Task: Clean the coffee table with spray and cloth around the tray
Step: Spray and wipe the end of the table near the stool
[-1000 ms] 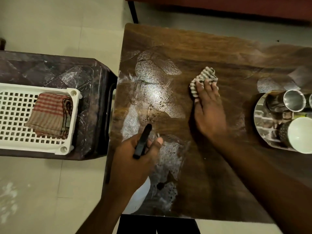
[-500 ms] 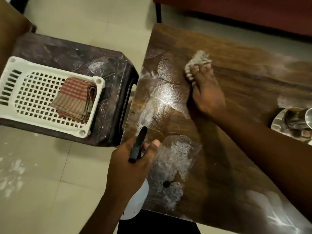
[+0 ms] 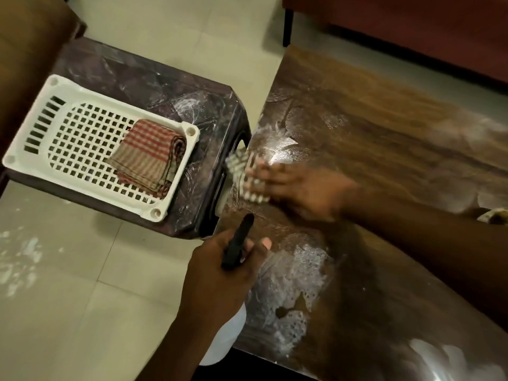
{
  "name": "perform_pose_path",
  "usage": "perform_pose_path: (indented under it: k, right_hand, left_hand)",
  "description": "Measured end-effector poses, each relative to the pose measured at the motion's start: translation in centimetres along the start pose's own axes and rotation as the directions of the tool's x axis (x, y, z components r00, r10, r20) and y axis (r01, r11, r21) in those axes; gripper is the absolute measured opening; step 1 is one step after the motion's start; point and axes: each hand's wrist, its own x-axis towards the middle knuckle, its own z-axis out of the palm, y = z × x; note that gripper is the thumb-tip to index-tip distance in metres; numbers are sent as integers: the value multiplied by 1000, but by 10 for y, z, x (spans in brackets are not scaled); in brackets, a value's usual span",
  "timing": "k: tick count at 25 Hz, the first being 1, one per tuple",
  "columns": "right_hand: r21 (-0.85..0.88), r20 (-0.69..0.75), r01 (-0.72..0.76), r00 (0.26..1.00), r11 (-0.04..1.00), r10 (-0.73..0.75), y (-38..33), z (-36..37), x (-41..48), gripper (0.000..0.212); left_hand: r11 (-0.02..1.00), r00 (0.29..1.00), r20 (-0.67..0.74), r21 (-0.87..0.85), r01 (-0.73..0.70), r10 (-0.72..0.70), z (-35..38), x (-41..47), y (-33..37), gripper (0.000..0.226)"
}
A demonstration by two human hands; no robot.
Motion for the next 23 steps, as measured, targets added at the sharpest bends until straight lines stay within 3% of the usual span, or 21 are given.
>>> perform_pose_path:
  k: [2, 4, 5, 6, 7, 9, 10, 12, 13, 14, 16, 17, 18, 20, 21, 22, 23]
  right_hand:
    - [117, -136, -390, 905, 913, 404, 29, -25, 28, 65]
    - [268, -213, -568, 753, 778, 623, 32, -37, 53, 66]
    - [311, -221, -592, 716, 744, 662, 22, -36, 61, 67]
    - [322, -212, -579, 727, 749, 653, 7, -31, 62, 67]
    - [292, -207, -516, 788, 805, 580, -13, -19, 57, 66]
    - [142, -162, -239, 952, 961, 261, -56, 12, 28, 62]
    - [77, -81, -60, 995, 995, 66, -73, 27, 6, 62]
    - [0, 74, 210, 975, 978, -210, -67, 44, -38, 67]
    - [-12, 108, 236, 966, 972, -234, -52, 45, -58, 69]
    - [-29, 105, 158, 982, 987, -154, -37, 45, -76, 70]
    - [4, -54, -201, 978, 980, 201, -11, 44, -106, 64]
    - [84, -180, -400, 895, 913, 408, -5, 43, -114, 63]
    - [212, -274, -558, 754, 802, 597, -8, 45, -114, 63]
    - [464, -314, -723, 406, 512, 858, -44, 55, -91, 64]
    - [516, -292, -749, 302, 416, 907, -72, 62, -76, 65]
    - [517, -268, -755, 305, 404, 914, -103, 72, -66, 66]
    - [465, -263, -737, 415, 491, 871, -136, 83, -66, 66]
  left_hand:
    - [1000, 1000, -4, -10, -5, 5, 1, 1, -3, 54]
    - [1000, 1000, 0, -11, 2, -2, 2, -1, -3, 58]
    - [1000, 1000, -4, -2, 13, -13, 1, -2, -3, 58]
    - [1000, 1000, -12, 11, 28, -28, 0, -2, -4, 53]
    - [999, 999, -14, 24, 41, -41, -2, -3, -4, 45]
    - [998, 999, 8, 41, 37, -37, -4, -3, -4, 36]
    - [999, 999, 24, 45, 30, -31, -4, -4, -6, 38]
    - [999, 999, 47, 53, 8, -10, -4, -5, -11, 46]
    - [998, 998, 57, 55, -11, 8, -3, -6, -15, 46]
    - [998, 997, 71, 60, -32, 28, -3, -7, -18, 43]
    - [995, 992, 111, 73, -62, 53, -1, -14, -20, 42]
    - [994, 991, 123, 84, -69, 59, 2, -19, -21, 42]
    - [992, 990, 127, 104, -77, 64, 5, -25, -22, 41]
    - [989, 987, 148, 122, -80, 62, 11, -35, -28, 37]
    - [993, 987, 150, 97, -63, 48, 13, -39, -32, 37]
    - [996, 988, 152, 77, -41, 29, 14, -43, -36, 38]
    - [996, 988, 153, 79, -41, 29, 16, -48, -41, 41]
